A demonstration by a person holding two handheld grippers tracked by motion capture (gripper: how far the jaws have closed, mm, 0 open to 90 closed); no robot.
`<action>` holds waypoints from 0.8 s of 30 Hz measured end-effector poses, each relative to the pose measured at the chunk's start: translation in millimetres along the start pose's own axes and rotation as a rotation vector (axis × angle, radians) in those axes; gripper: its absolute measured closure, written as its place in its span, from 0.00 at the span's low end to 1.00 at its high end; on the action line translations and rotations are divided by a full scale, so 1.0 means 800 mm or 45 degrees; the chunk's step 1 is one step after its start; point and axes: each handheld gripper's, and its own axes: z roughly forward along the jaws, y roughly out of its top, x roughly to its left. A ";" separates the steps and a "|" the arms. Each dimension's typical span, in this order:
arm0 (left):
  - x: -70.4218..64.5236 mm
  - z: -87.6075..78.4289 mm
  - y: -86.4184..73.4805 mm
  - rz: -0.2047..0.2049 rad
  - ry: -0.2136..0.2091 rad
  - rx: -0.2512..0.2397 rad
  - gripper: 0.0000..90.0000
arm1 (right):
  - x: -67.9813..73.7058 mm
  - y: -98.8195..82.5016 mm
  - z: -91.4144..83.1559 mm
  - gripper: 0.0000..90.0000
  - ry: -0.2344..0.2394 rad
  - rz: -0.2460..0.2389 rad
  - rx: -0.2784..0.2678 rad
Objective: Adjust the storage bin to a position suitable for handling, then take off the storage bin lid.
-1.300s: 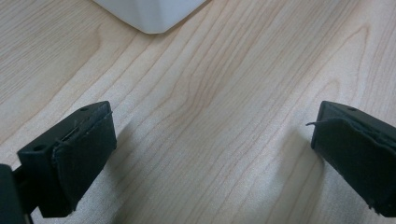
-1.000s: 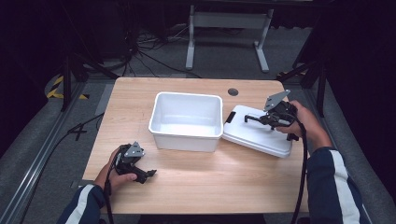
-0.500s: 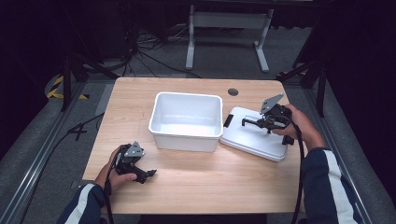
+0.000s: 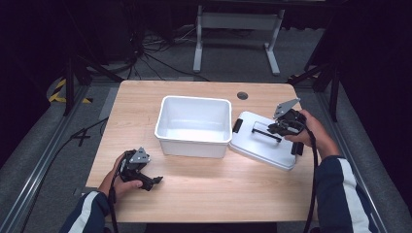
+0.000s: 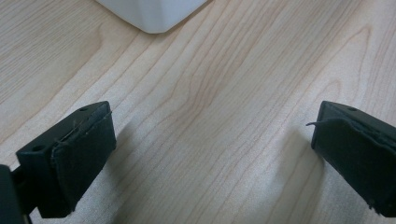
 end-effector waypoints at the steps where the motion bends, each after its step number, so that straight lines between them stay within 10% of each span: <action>1: 0.000 0.000 0.000 -0.006 0.001 -0.001 0.00 | 0.000 -0.001 -0.001 0.88 0.004 0.000 -0.012; 24: 0.000 -0.001 -0.001 -0.003 0.002 0.005 0.00 | 0.018 -0.031 -0.034 0.56 -0.145 0.190 -0.138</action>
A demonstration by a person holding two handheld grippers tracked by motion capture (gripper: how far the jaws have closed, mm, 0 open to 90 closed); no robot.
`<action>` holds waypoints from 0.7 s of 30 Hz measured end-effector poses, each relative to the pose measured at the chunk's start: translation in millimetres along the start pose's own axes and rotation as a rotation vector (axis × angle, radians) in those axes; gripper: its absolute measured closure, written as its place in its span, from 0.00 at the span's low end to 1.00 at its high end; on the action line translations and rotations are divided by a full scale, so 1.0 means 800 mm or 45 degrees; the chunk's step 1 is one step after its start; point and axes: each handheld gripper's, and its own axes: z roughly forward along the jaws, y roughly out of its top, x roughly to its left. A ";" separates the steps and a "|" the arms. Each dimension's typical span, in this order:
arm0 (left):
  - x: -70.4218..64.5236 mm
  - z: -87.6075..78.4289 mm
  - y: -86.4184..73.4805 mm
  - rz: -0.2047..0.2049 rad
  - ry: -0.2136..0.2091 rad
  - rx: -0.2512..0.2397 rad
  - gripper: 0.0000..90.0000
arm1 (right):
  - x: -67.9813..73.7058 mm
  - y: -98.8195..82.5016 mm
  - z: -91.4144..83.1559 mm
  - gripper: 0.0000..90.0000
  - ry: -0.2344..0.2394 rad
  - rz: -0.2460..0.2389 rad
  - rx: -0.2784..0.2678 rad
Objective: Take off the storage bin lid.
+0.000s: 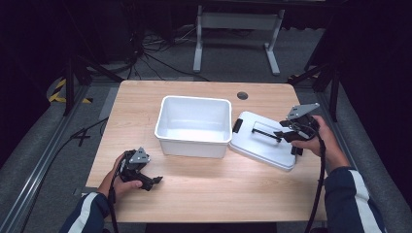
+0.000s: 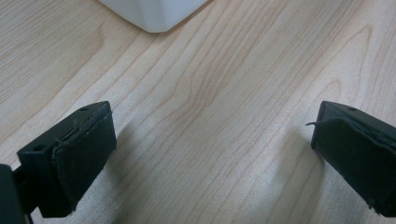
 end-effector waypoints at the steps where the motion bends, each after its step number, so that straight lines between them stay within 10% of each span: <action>1: 0.000 0.000 0.000 0.001 0.000 0.000 0.00 | 0.002 -0.001 -0.002 0.55 -0.006 0.007 -0.004; 21: 0.001 0.001 0.001 0.004 -0.008 -0.005 0.00 | 0.046 -0.041 -0.041 0.47 -0.069 0.008 -0.045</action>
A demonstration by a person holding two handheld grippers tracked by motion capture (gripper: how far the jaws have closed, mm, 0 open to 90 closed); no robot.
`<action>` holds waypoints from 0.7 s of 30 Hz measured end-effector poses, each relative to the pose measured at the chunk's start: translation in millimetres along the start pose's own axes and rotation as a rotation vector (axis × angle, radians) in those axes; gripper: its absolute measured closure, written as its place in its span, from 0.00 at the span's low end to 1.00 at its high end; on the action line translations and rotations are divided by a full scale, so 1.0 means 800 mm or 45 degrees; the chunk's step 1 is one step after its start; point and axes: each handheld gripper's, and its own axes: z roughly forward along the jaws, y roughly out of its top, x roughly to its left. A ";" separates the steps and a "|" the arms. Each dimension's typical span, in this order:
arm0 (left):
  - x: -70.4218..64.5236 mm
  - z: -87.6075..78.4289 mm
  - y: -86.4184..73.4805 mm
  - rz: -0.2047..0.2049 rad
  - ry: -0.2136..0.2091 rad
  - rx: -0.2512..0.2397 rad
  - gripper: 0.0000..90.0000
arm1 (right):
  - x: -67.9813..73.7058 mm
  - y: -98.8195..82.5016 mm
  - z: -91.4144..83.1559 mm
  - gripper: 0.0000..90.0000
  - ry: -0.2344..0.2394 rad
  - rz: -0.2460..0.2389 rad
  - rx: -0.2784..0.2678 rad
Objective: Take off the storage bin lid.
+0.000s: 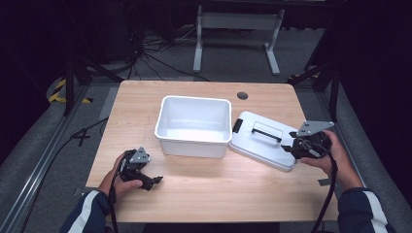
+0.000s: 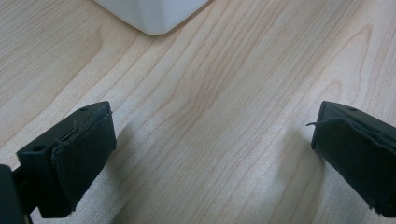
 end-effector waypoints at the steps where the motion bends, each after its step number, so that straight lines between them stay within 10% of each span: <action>1: 0.000 0.000 0.000 -0.001 -0.001 -0.005 0.00 | 0.002 -0.004 -0.002 0.47 -0.003 0.003 -0.001; 21: 0.000 0.000 0.000 -0.002 0.000 0.000 0.00 | 0.035 -0.111 -0.008 0.36 0.010 0.166 -0.080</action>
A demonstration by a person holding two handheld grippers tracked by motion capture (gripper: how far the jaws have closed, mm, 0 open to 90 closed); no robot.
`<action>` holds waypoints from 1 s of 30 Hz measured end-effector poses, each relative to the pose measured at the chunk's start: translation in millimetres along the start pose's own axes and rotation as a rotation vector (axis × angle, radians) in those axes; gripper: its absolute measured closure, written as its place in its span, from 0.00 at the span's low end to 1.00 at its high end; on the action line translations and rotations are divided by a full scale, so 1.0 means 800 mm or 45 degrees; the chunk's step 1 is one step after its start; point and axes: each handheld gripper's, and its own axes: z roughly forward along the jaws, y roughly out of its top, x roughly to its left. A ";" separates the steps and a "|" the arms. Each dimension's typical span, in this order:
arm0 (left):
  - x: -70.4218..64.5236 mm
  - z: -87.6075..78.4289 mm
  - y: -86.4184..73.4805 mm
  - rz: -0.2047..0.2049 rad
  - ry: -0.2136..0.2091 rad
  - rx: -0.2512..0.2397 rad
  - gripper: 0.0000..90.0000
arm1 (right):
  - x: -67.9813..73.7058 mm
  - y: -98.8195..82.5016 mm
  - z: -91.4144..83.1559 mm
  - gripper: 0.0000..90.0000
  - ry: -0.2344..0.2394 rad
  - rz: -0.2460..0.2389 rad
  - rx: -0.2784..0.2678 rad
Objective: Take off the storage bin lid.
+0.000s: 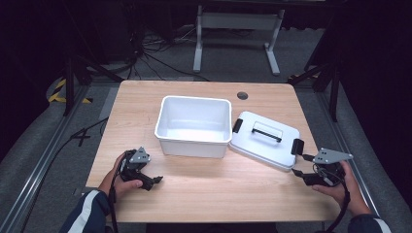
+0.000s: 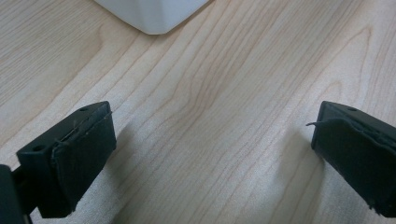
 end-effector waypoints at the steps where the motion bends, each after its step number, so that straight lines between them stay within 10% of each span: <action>1: 0.000 0.000 0.000 -0.001 -0.001 -0.005 0.00 | 0.000 -0.008 0.003 0.35 0.018 0.030 -0.011; 12: 0.000 0.000 0.000 -0.003 0.004 0.000 0.00 | 0.011 -0.064 0.026 0.25 0.062 0.219 -0.044; 30: -0.002 0.000 0.000 -0.014 0.016 -0.002 0.00 | 0.013 -0.065 0.025 0.23 0.045 0.231 -0.039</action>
